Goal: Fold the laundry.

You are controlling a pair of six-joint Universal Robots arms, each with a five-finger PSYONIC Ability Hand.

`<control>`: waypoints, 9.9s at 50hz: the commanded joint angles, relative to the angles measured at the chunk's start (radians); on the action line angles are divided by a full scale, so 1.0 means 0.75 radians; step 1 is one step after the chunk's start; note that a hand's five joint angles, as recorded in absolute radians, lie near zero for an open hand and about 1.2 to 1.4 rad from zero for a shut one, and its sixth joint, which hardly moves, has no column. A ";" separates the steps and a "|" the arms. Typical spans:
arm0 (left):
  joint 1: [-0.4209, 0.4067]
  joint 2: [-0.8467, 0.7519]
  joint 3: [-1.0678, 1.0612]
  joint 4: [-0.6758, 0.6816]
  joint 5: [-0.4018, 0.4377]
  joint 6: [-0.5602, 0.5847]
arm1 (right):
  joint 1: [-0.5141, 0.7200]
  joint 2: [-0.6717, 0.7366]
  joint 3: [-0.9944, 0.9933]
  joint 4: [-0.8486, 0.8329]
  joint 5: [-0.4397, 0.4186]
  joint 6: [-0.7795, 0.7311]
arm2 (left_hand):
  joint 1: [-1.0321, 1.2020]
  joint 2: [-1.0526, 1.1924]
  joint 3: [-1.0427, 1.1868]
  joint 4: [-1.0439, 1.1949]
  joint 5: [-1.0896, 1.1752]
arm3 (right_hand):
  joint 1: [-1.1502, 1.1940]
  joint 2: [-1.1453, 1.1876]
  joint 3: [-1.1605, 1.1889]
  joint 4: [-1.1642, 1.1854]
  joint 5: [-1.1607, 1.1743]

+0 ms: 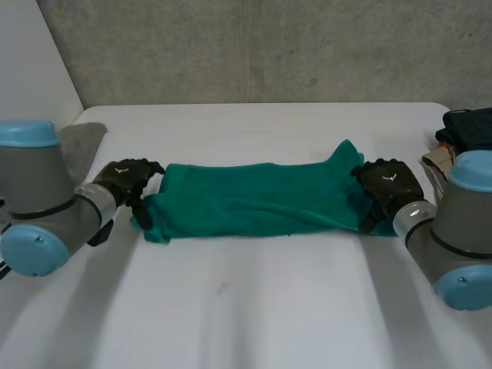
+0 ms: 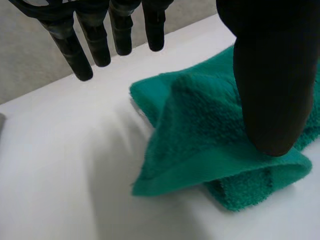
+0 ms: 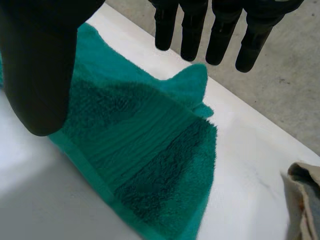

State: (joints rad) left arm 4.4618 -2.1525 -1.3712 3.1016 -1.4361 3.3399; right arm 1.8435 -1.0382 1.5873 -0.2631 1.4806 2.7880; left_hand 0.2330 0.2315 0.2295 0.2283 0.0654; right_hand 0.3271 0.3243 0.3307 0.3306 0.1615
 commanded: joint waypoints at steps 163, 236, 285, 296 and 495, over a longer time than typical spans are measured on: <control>0.019 1.281 -0.424 0.366 0.274 0.269 | 0.350 0.382 -1.077 -0.172 -0.001 0.201 | 1.551 1.553 1.556 1.557 1.542 | 1.426 1.429 1.421 1.421 1.414; 0.130 0.258 -0.094 -0.352 0.142 0.181 | -0.165 0.116 -0.519 0.588 -0.473 -0.819 | 0.142 0.144 0.147 0.148 0.133 | 0.219 0.223 0.214 0.214 0.207; 0.123 0.843 -0.064 -0.756 0.094 0.412 | -0.321 -0.506 -0.456 1.070 -0.326 -0.940 | 1.551 1.553 1.556 1.557 1.542 | 1.426 1.429 1.421 1.421 1.414; 0.040 0.584 -0.172 -0.557 0.039 0.533 | -0.198 -0.324 -0.316 0.971 -0.230 -0.977 | 1.551 1.553 1.556 1.557 1.542 | 1.426 1.429 1.421 1.421 1.414; -0.198 0.641 -0.485 0.186 -0.100 0.265 | 0.308 -0.213 0.096 -0.011 -0.283 0.048 | -0.078 -0.076 -0.073 -0.072 -0.087 | -0.203 -0.200 -0.208 -0.208 -0.215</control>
State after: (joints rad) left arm 4.3736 -1.6688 -1.7502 3.2380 -1.5040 3.5435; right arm 2.1999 -1.0970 1.5590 -0.3341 1.2844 2.5935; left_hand 0.1905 0.2044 0.2110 0.2014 0.0481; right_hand 0.2202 0.2090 0.2067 0.2049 0.0478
